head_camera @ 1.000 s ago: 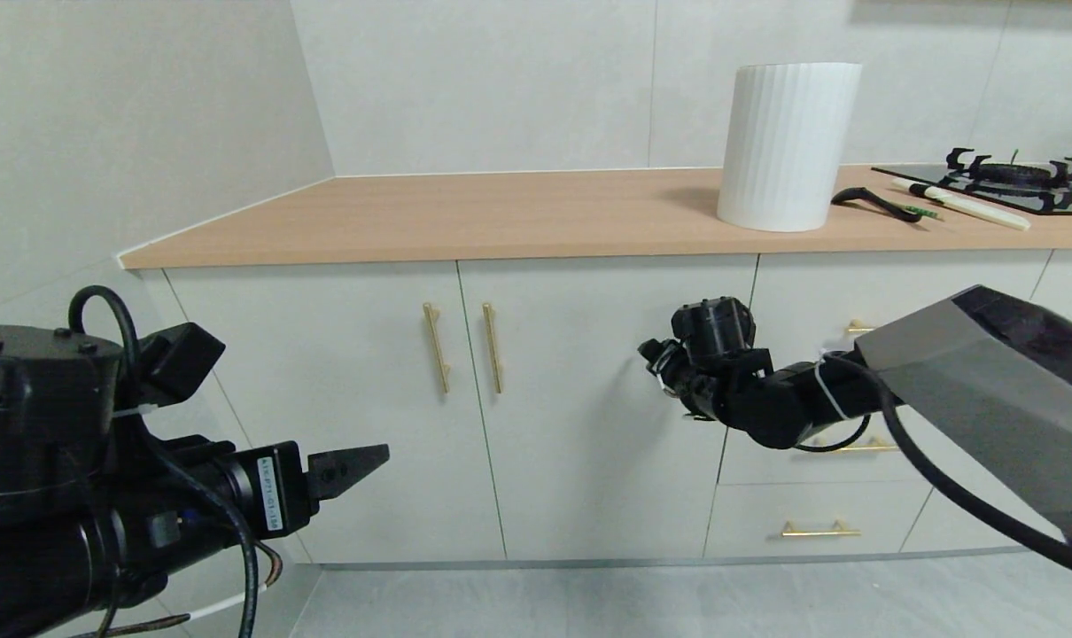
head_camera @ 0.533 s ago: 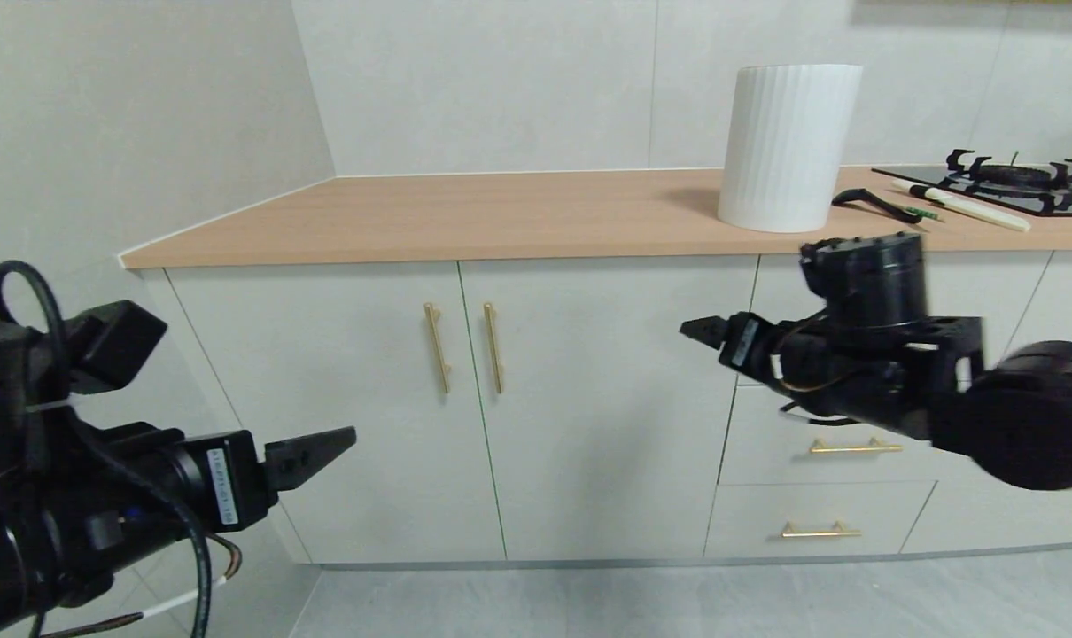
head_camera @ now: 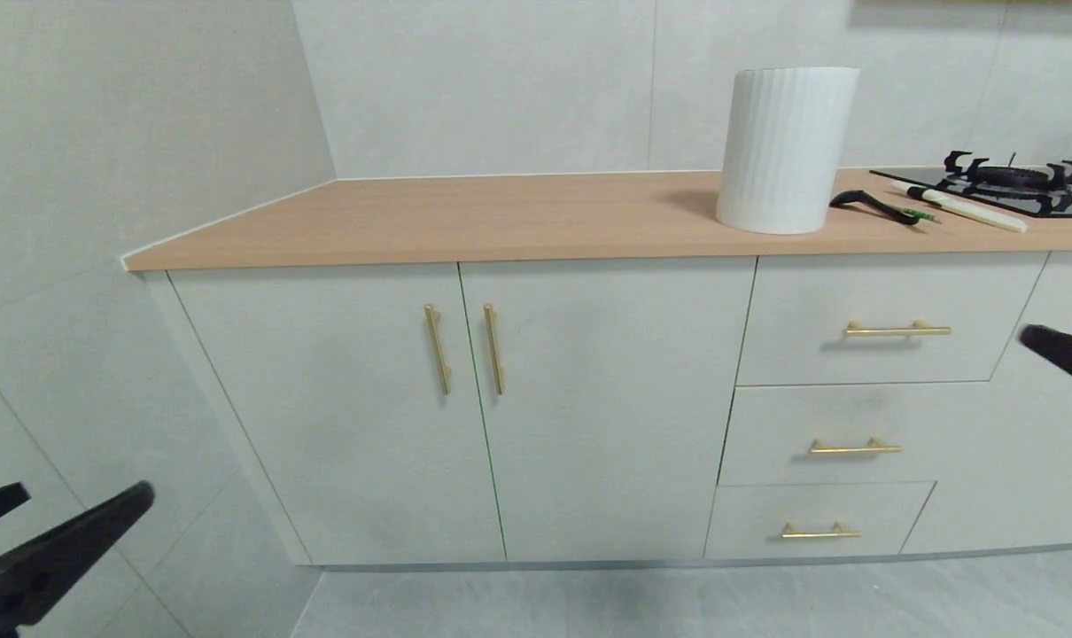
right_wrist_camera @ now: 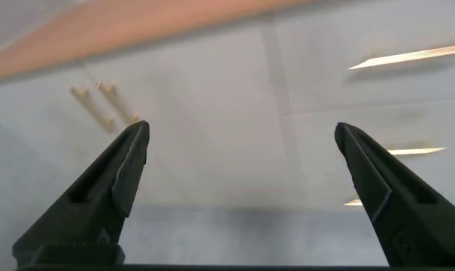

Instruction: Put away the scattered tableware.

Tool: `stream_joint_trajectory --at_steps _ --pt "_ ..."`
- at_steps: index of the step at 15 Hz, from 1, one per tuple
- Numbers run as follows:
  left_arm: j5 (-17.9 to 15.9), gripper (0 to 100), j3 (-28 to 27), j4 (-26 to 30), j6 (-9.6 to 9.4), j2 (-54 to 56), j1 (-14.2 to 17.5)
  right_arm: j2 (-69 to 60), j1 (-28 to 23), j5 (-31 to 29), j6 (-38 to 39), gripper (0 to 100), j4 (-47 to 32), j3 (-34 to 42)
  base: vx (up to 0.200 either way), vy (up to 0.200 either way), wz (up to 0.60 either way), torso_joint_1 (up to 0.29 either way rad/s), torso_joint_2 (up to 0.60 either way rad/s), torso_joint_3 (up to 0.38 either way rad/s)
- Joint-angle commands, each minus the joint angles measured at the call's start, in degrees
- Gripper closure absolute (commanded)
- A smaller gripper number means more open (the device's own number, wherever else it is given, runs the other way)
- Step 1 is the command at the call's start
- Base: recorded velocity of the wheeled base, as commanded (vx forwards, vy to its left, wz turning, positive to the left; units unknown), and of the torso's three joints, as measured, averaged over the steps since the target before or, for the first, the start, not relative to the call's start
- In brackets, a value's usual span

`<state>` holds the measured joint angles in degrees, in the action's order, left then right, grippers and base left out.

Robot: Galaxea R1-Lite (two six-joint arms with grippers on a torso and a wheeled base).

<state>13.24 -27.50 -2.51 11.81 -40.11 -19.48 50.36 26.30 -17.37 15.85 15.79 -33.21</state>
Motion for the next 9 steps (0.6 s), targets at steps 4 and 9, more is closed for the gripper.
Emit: stream_joint_trajectory --at_steps 4,9 --pt "-1.6 0 4.7 10.4 -4.43 27.5 6.7 -39.2 -13.9 -0.5 -10.3 0 -21.9 5.5 0.0 0.0 0.0 0.0 0.0 0.0" --pt "-0.1 0 8.7 13.1 -8.12 34.5 9.4 -44.6 -17.2 -6.5 -10.0 0 -29.5 7.5 0.0 0.0 0.0 0.0 0.0 0.0"
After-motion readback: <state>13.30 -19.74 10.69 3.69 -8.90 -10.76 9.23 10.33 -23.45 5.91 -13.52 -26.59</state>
